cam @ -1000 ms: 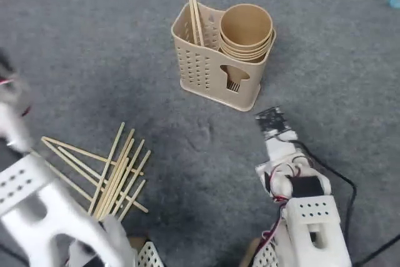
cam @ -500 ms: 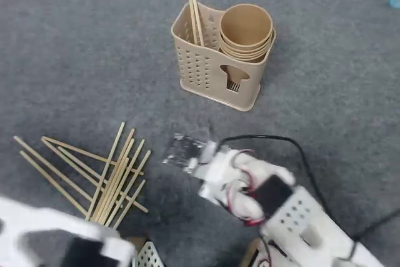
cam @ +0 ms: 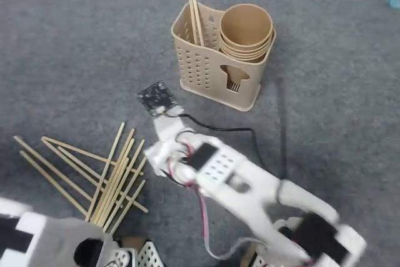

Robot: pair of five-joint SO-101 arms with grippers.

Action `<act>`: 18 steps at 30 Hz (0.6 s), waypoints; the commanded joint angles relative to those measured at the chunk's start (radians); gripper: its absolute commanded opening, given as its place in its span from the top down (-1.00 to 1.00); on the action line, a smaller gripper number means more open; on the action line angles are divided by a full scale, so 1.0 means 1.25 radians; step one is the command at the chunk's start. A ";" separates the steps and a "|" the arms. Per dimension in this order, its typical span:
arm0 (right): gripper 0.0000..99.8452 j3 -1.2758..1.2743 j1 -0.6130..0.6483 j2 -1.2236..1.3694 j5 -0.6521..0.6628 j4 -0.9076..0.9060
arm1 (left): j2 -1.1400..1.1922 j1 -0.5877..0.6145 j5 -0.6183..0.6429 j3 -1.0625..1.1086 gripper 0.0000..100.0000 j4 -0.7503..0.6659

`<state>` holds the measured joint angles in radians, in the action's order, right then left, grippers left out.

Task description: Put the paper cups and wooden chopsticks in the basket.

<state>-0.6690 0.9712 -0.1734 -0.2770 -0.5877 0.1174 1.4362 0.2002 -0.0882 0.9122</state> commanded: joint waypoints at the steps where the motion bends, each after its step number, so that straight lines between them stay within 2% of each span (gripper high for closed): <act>1: 0.71 0.144 0.018 0.127 -0.072 0.028 | -0.005 0.005 -0.007 -0.042 0.55 0.002; 7: 0.71 0.295 0.035 0.285 -0.195 -0.064 | -0.001 0.002 -0.007 -0.042 0.55 0.002; 11: 0.72 0.347 0.052 0.317 -0.215 -0.129 | -0.001 -0.001 -0.009 -0.041 0.55 0.002; 18: 0.72 0.355 0.082 0.336 -0.231 -0.132 | 0.000 -0.002 -0.009 -0.040 0.55 0.002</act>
<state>-0.2854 1.0556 0.2562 -0.5501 -0.7411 0.1266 1.4362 0.2002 -0.0928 0.9122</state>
